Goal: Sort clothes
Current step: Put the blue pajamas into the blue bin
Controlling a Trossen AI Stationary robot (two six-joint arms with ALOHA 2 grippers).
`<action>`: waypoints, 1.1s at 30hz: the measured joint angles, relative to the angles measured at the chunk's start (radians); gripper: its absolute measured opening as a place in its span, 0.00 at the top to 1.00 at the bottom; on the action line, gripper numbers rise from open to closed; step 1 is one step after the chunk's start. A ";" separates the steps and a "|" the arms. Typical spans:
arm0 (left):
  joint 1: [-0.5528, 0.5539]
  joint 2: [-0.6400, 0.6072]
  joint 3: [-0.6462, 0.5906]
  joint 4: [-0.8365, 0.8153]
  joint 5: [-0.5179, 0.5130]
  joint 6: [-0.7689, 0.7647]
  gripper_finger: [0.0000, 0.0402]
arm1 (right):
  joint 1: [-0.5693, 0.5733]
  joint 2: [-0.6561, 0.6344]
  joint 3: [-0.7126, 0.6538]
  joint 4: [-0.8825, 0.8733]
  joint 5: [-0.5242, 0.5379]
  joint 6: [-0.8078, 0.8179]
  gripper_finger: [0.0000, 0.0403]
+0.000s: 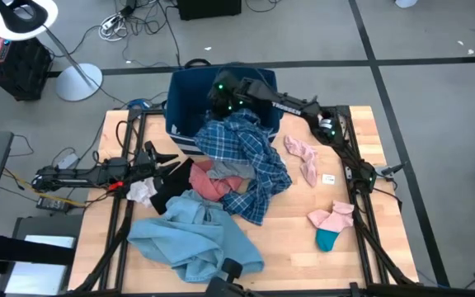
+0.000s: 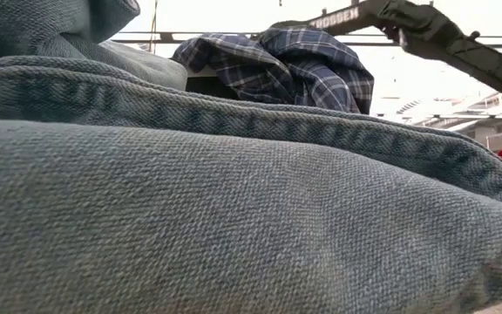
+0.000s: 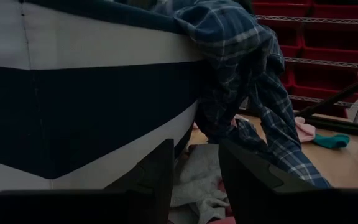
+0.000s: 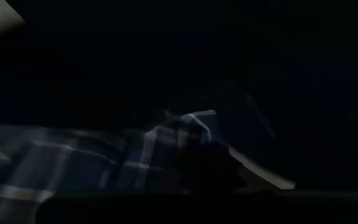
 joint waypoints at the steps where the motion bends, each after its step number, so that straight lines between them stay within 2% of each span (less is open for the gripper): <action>1: 0.000 0.000 0.000 0.000 0.000 0.000 0.67 | 0.000 0.014 0.000 -0.006 0.000 0.000 0.98; 8: 0.000 0.000 0.000 0.000 0.000 0.000 0.67 | 0.000 0.044 0.000 -0.014 0.000 -0.004 0.91; 21: 0.000 0.000 0.000 0.000 0.000 0.000 0.67 | -0.016 -0.110 0.000 -0.053 0.003 -0.046 0.58; 25: 0.000 0.000 0.000 0.000 0.000 0.000 0.67 | -0.019 -0.196 0.000 -0.087 0.005 -0.109 0.55; 33: 0.000 0.000 0.000 0.000 0.000 0.000 0.67 | -0.016 -0.369 0.000 -0.191 0.011 -0.120 0.55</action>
